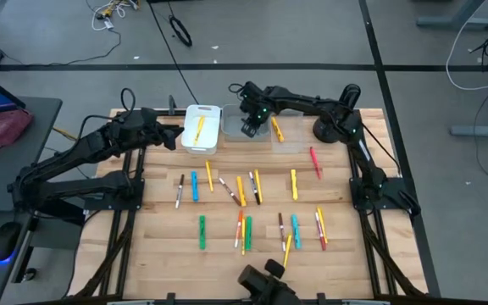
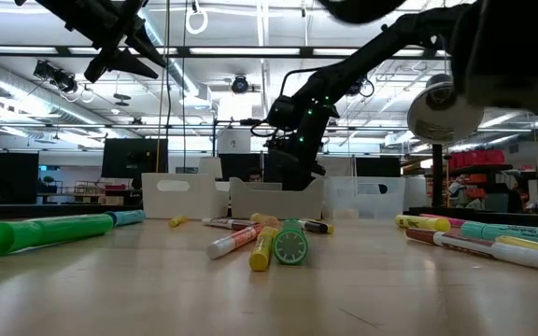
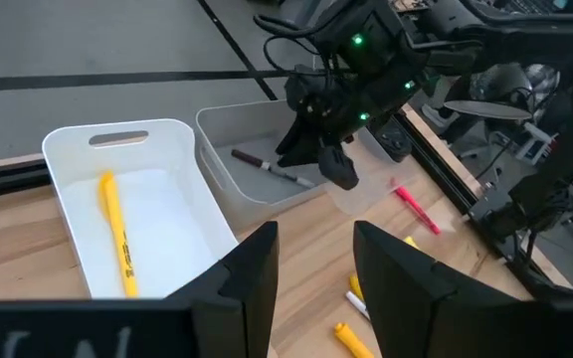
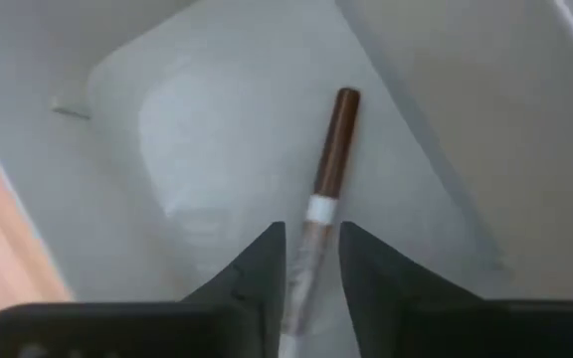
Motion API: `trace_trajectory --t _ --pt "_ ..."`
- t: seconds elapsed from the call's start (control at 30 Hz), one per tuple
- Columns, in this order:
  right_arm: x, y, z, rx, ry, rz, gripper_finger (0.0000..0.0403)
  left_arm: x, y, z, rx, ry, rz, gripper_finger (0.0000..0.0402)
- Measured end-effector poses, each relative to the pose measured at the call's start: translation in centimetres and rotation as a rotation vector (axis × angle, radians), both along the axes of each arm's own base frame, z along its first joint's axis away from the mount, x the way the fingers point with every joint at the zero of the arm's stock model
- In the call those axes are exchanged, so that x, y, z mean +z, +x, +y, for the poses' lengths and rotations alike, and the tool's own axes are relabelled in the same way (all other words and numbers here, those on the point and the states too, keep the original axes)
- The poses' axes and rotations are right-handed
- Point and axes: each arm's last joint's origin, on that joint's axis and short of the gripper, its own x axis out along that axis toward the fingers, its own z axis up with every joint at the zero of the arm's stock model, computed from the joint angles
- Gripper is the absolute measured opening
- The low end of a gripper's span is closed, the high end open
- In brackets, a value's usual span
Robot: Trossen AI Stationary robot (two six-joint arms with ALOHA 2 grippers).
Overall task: Pick & Place Markers
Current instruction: Put the brown marker pen into the gray bin, then put the blue highlighter pen into the transparent bin
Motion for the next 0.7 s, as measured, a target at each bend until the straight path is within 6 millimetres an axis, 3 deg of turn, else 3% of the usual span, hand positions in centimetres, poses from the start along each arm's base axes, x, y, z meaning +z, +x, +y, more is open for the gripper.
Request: trace_trajectory --t 0.13,0.3,0.5,0.7 --pt "1.9 -0.6 0.3 -0.093 0.031 -0.026 0.0130 -0.1 -0.1 0.0 -0.002 -0.006 0.014 0.0138" --pt "6.7 -0.7 2.4 -0.131 0.008 -0.129 0.0138 -0.4 -0.1 -0.2 -0.041 -0.039 0.037 0.0138" --pt "13.0 -0.2 8.1 -0.056 -0.037 -0.282 0.0124 -1.0 -0.4 -0.5 -0.104 -0.052 0.115 0.0138" --pt "16.6 0.1 16.0 -0.001 -0.127 -0.306 0.0103 -1.6 -0.6 -0.7 -0.135 -0.102 0.168 0.0138"
